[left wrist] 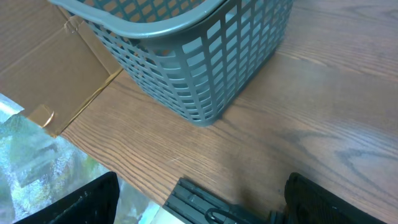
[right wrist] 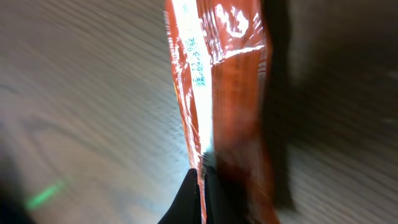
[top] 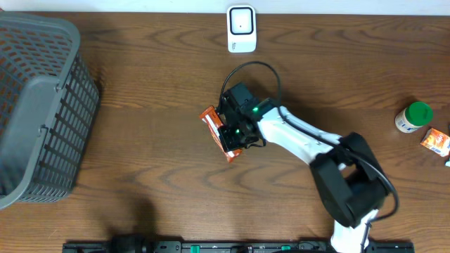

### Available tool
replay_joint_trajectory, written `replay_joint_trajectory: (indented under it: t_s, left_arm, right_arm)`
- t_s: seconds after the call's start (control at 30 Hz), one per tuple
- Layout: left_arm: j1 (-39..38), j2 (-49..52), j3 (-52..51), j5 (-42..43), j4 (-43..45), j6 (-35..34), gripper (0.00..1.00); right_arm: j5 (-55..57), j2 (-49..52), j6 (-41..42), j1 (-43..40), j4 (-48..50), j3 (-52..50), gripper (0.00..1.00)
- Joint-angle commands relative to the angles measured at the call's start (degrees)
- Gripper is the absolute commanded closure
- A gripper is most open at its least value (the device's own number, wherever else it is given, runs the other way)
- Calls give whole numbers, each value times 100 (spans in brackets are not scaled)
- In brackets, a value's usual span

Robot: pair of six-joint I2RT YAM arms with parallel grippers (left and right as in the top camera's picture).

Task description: Scan the item barcode

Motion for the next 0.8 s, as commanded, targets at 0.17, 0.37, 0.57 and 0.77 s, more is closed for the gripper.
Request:
replay_joint_trajectory:
  t_s: [0.17, 0.37, 0.57, 0.77]
  left_arm:
    - [15, -33, 15, -31, -446, -33, 14]
    - [15, -33, 15, -31, -446, -33, 14]
    - [15, -33, 15, -31, -446, -33, 14]
    - [15, -33, 15, -31, -446, -35, 14]
  right_arm:
    - [188, 20, 278, 28, -155, 140, 99]
    - [258, -621, 13, 17, -540, 476, 99]
    - [1327, -944, 15, 22, -601, 542, 99]
    - [1775, -610, -26, 22, -695, 520, 99]
